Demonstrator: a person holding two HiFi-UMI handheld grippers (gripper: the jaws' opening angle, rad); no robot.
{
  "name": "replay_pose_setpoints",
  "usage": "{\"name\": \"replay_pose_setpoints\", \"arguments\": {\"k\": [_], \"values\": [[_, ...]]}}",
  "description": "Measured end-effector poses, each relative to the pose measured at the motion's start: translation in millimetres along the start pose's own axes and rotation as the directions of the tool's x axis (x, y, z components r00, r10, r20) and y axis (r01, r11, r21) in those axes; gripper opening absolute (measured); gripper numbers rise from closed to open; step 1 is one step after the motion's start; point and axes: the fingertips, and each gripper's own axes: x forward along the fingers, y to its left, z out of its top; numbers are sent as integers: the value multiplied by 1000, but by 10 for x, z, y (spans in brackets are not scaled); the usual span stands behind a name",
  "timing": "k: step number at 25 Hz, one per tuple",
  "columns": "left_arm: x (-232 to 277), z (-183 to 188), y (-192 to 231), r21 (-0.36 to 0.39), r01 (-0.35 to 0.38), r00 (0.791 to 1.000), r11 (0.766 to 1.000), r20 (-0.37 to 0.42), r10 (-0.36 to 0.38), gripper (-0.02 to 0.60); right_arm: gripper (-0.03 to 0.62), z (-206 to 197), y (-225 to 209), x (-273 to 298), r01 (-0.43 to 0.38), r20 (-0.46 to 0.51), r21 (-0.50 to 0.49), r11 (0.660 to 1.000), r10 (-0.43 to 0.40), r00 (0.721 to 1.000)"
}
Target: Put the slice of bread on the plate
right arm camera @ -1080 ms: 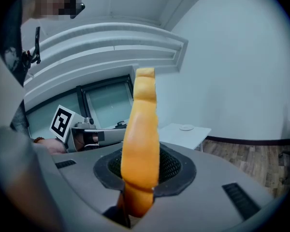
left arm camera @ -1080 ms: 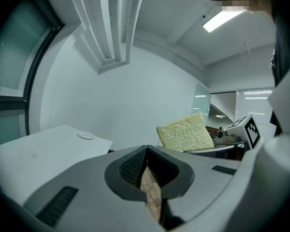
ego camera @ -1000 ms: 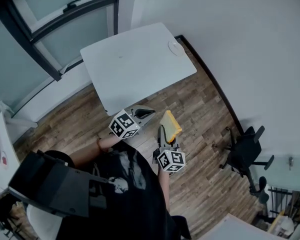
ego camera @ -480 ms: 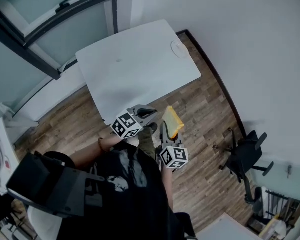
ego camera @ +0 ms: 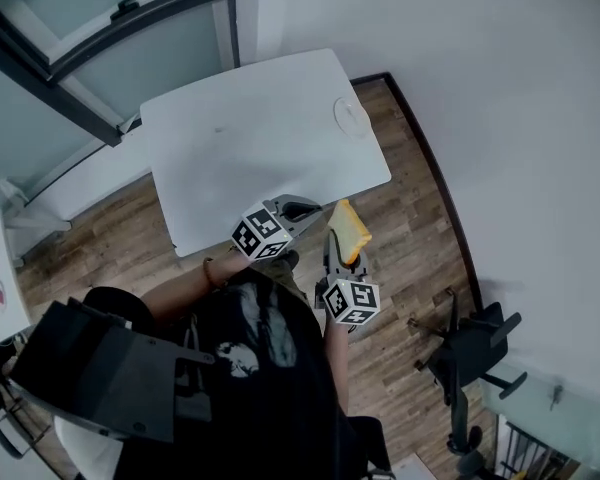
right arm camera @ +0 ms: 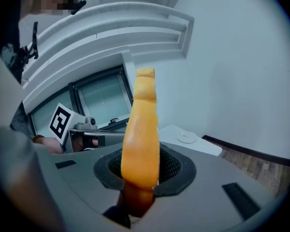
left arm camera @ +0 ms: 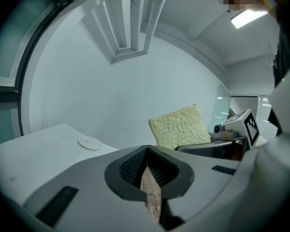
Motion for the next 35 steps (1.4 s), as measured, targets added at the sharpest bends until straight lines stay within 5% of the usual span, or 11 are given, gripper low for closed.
{"name": "replay_pose_setpoints", "arguments": {"k": [10, 24, 35], "values": [[535, 120, 424, -73, -80, 996, 994, -30, 78, 6, 100, 170, -663, 619, -86, -102, -13, 996, 85, 991], [957, 284, 1568, -139, -120, 993, 983, -35, 116, 5, 100, 436, -1005, 1721, -108, -236, -86, 990, 85, 968], [1591, 162, 2247, -195, -259, 965, 946, -97, 244, 6, 100, 317, -1666, 2535, -207, -372, -153, 966, 138, 918]]}}
